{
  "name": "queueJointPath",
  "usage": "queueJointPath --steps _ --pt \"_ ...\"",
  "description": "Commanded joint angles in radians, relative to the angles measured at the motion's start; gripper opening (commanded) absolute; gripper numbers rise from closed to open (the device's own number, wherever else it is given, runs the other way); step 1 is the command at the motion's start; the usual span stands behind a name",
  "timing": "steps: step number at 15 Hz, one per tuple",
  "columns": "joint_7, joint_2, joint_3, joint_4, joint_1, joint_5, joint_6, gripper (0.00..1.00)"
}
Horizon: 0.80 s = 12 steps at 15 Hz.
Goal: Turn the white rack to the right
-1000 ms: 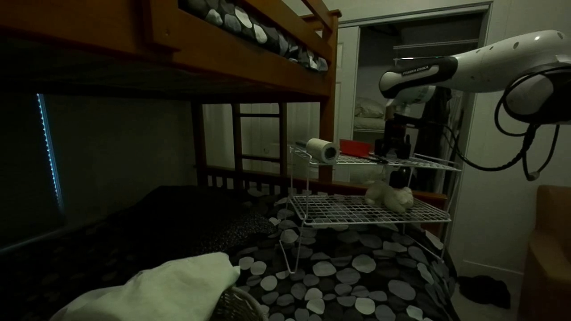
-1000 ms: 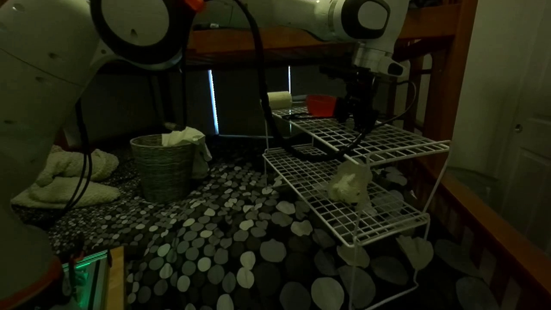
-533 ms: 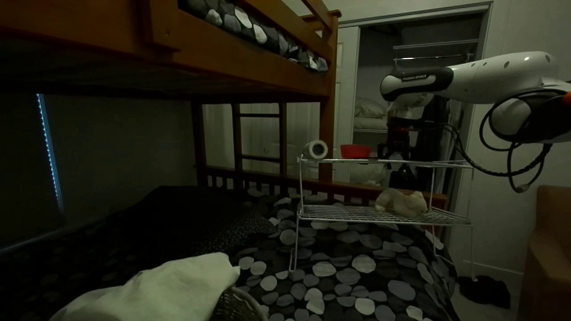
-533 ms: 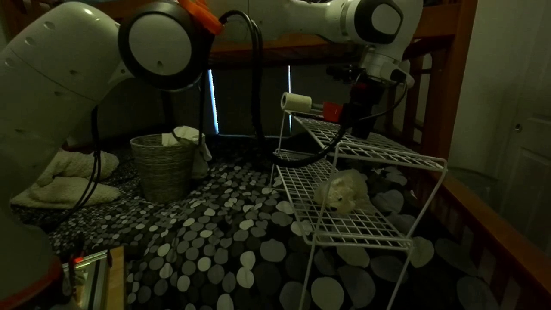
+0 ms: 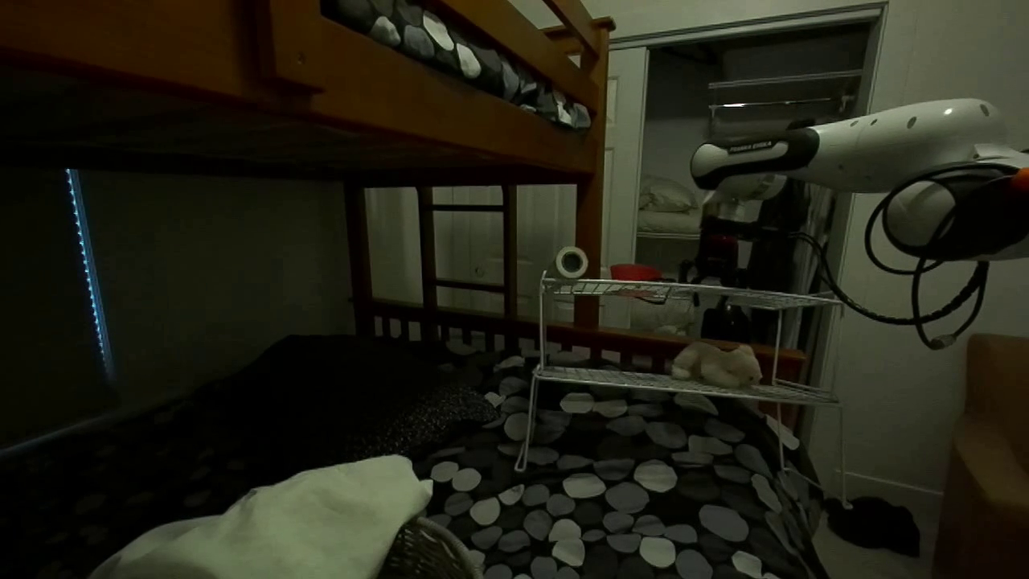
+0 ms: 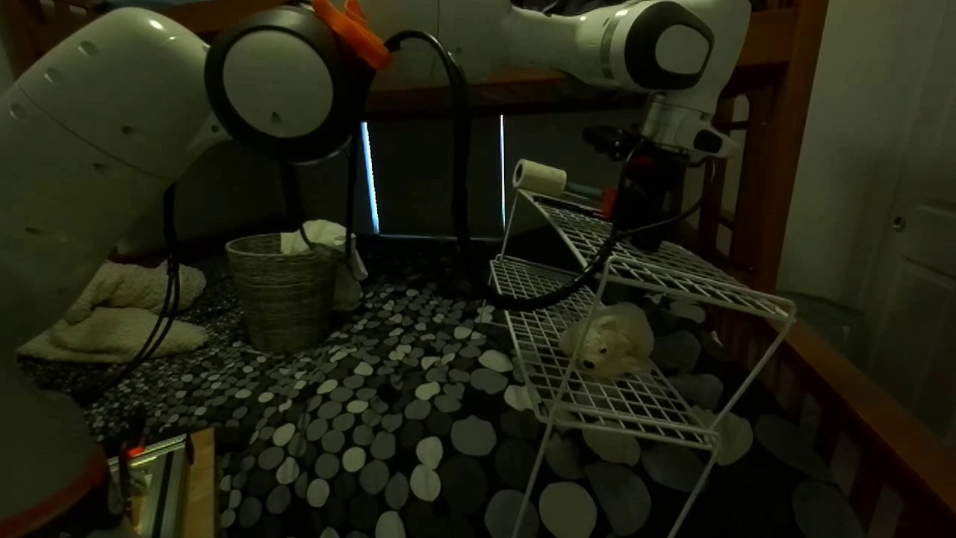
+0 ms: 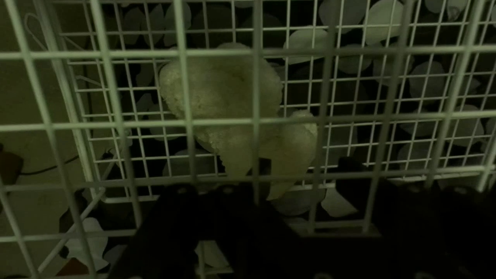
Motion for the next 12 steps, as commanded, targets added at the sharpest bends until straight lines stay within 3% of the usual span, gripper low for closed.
queueJointPath --steps 1,8,12 --pt "0.078 -0.105 0.005 -0.013 -0.029 0.060 0.031 0.25" --pt "0.295 -0.116 -0.010 0.099 -0.005 0.049 0.080 0.25" --pt "0.384 -0.061 -0.014 0.194 0.049 -0.003 0.171 0.25"
